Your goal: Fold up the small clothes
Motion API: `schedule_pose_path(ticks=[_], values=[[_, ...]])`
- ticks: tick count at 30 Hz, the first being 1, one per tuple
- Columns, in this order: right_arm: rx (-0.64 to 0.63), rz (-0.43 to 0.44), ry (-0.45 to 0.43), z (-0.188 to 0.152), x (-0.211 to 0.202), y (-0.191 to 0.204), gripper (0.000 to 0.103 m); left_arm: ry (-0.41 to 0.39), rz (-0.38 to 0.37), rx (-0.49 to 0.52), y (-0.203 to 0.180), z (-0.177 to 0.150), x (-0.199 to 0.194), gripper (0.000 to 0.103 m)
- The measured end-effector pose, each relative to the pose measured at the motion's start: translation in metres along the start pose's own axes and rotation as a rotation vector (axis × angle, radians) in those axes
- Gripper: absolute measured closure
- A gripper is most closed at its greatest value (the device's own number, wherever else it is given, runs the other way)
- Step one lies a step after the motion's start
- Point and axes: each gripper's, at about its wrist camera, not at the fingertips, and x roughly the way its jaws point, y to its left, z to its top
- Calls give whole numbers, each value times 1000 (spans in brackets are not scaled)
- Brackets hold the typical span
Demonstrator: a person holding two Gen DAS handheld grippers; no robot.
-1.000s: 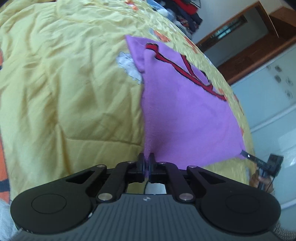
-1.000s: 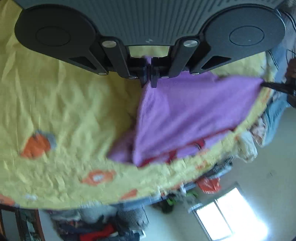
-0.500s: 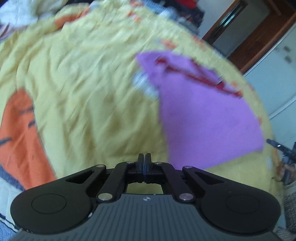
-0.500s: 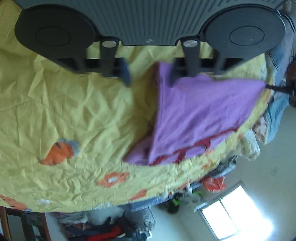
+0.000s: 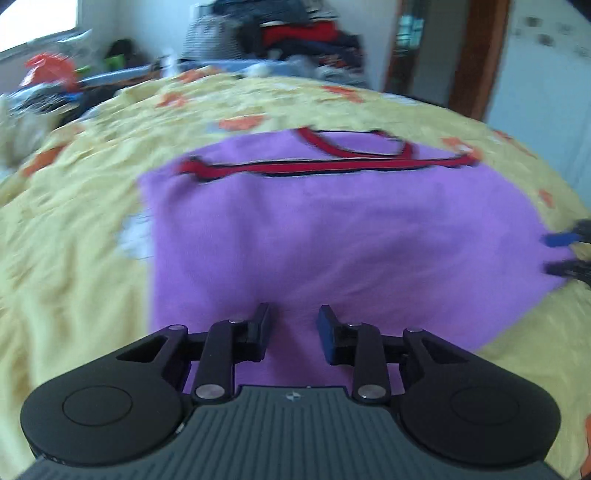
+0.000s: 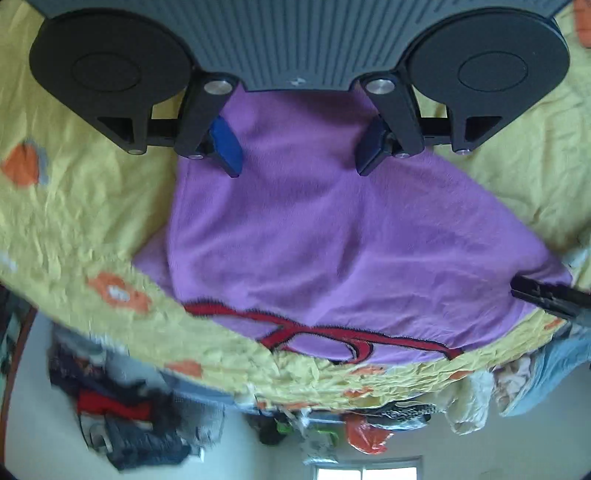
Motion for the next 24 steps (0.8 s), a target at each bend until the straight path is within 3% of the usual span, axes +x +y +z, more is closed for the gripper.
schedule_pose_path(ticks=[2,4,5,7,9,14,17,18,21,22,23,24], values=[[7,-4,-14,8,-12,0,34,-8,-36,-29,16,12,-8,69],[33,9,-102,23,-20,-7,23,-75,12,-18,29,33,-14,52],[46,-10,-142,32,-19,-13,17,-94,41,-15,37,46,-12,49],[65,-46,-161,53,-4,-29,15,-112,41,-37,58,74,0,45],[89,-80,-183,70,16,-48,15,-92,59,-78,78,99,20,45],[189,-37,-148,88,59,-93,15,-3,6,-122,97,122,62,45],[230,-22,-172,85,61,-105,15,54,-7,-90,91,119,85,52],[252,-2,-171,86,63,-108,15,56,-15,-93,90,117,90,60],[250,6,-148,89,73,-110,16,49,-39,-119,89,120,95,98],[252,9,-134,91,78,-110,21,54,-48,-132,90,122,97,98],[258,13,-118,91,82,-110,67,59,-46,-129,89,124,98,98],[272,19,-104,92,86,-110,98,61,-47,-119,88,126,98,99]])
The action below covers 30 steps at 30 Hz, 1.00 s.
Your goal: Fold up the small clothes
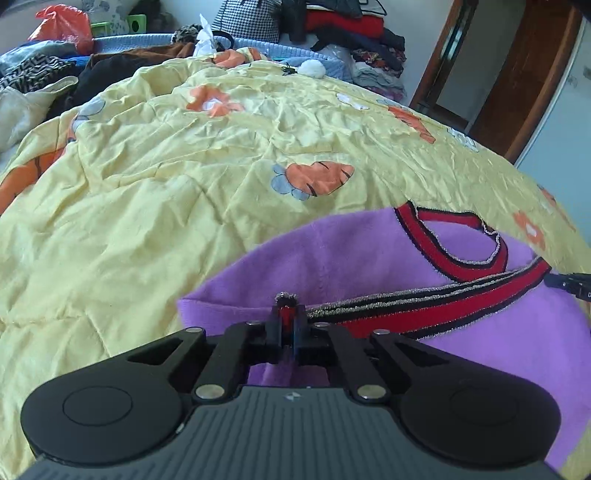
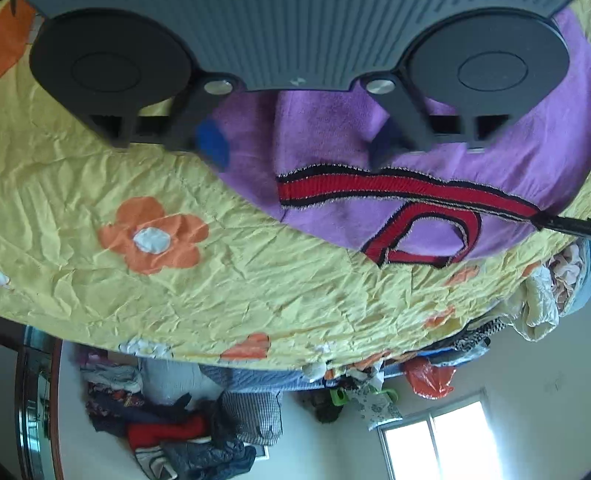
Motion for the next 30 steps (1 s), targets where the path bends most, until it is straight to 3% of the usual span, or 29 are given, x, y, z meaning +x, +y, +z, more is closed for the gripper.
schedule_pose_path(ticks=[5,9,11,20,24,25,27,28,29,30], values=[[34,41,-39,2,-5,2,100,-11,24,24,-1,7,-3,99],[27,19,-81,7,-18,3,100,-20,63,21,-2,16,-5,99],[33,-4,-77,9,-20,-2,100,-31,103,61,-10,17,-4,99],[43,-86,-28,-6,-8,-15,101,-36,148,109,-24,23,15,99],[90,-67,-28,-9,-6,-20,100,-29,176,124,-25,20,25,98],[77,-82,-31,-8,-7,-17,95,-30,181,123,-25,19,26,98],[42,-123,-32,-6,-13,-8,57,-41,190,124,-26,17,24,96],[22,-113,-44,-7,-19,-3,24,-41,200,119,-27,16,23,93],[2,-108,-69,-9,-27,4,15,-46,207,120,-27,15,20,93],[-22,-114,-90,-12,-36,12,15,-57,210,129,-28,15,17,93]])
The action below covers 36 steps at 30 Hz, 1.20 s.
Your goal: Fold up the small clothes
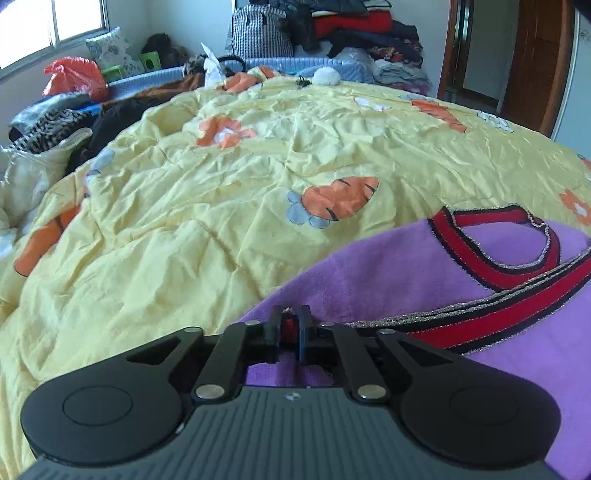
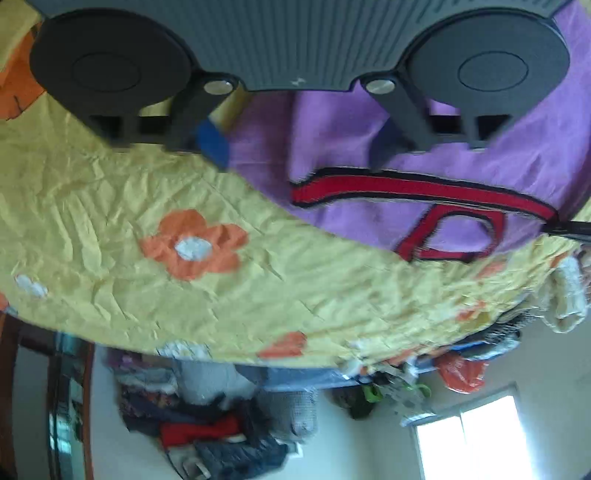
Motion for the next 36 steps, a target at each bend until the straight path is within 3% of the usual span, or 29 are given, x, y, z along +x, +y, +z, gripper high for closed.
schedule_pose_path(ticks=[5,7,11,13,15,17,20,22,25,27,30,32,36], values=[[-108,8,-34,-16,-32,40,16,-50,38,38,-5,-1,-19,66],[-144,7,-37,-24,-39,59,15,-71,65,48,-7,-1,-29,44],[-215,31,-19,-37,-38,94,15,-113,85,64,-15,-5,-51,36],[-228,13,10,-43,-30,102,15,-119,83,45,-20,-10,-62,25],[-227,-11,84,-51,-16,99,16,-129,46,29,-26,-21,-75,22],[-210,-5,81,-55,-15,88,8,-120,-22,19,-34,-38,-87,22],[-189,-11,129,-50,-32,78,8,-108,-127,28,-48,-72,-110,17],[-188,-41,102,-51,-56,70,8,-113,-226,9,-55,-97,-124,6],[-139,-19,41,-62,-89,53,8,-98,-326,17,-68,-124,-135,4],[-137,14,36,-72,-100,52,8,-67,-279,68,-75,-141,-134,4],[-121,-27,104,-91,-104,52,8,-8,-158,108,-66,-163,-128,8],[-29,30,88,-104,-115,40,8,-3,-193,36,-43,-173,-137,6],[70,62,75,-122,-115,23,9,32,-235,-179,5,-177,-150,4]])
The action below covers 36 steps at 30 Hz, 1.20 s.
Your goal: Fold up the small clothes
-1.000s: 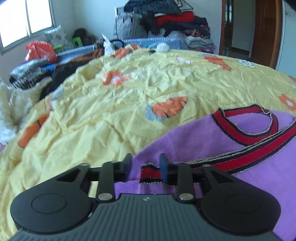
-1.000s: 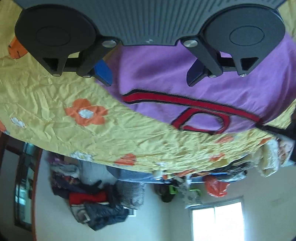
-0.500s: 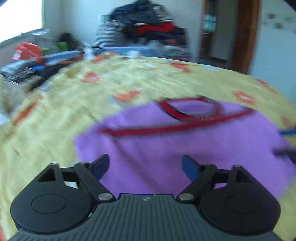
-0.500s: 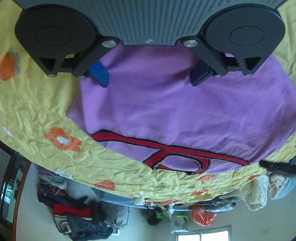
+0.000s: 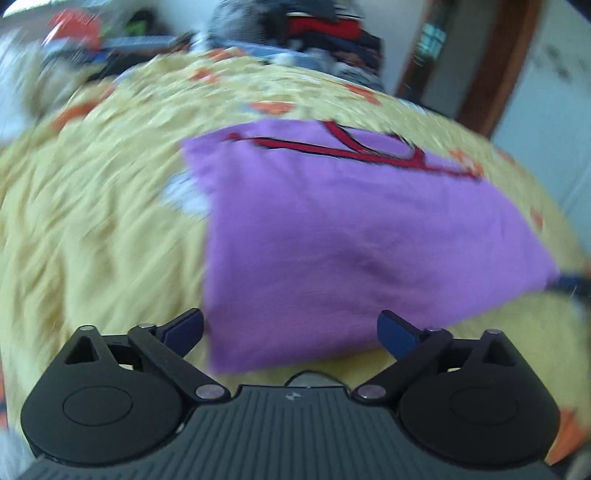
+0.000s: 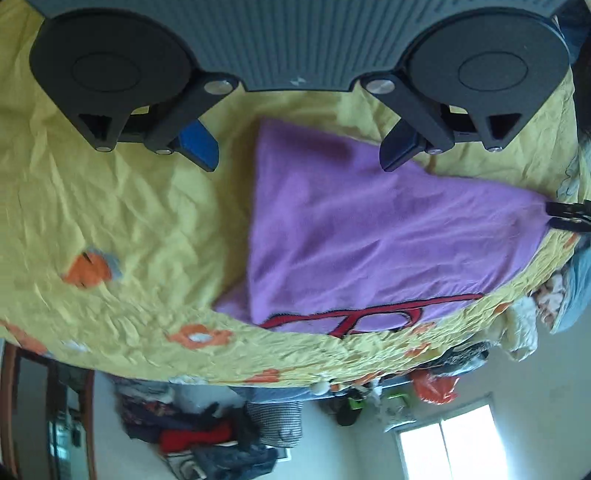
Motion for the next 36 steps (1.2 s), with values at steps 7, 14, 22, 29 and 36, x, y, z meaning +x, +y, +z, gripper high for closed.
schedule_pose_path(ticks=[7,14,22,29,36], values=[[58,124,-17,2,12,-6,79,40,-22,-166,23,15,6,5],[21,175,-18,10,9,-9,92,151,-129,-35,12,38,17,96],[-192,232,30,45,-15,-23,94,179,-130,110,13,55,-9,94],[-147,242,167,25,2,-38,84,246,-70,114,25,20,-1,81],[-264,123,-16,42,-45,6,21,20,29,142,8,45,-57,32]])
